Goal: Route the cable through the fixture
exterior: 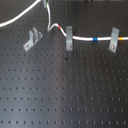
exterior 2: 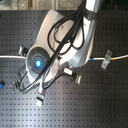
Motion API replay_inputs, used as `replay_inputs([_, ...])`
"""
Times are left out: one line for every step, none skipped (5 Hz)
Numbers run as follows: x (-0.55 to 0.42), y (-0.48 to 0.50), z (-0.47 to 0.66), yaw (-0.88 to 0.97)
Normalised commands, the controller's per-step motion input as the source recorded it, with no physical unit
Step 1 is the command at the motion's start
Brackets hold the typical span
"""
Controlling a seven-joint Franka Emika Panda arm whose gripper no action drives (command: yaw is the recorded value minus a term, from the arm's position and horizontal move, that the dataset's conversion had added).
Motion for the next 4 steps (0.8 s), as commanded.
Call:
replay_inputs([-0.254, 0.554, 0.23, 0.38])
replay_inputs([-0.207, 0.536, 0.23, 0.41])
replay_inputs([0.146, 0.479, 0.22, 0.33])
replay_inputs([0.135, 0.354, 0.13, 0.0])
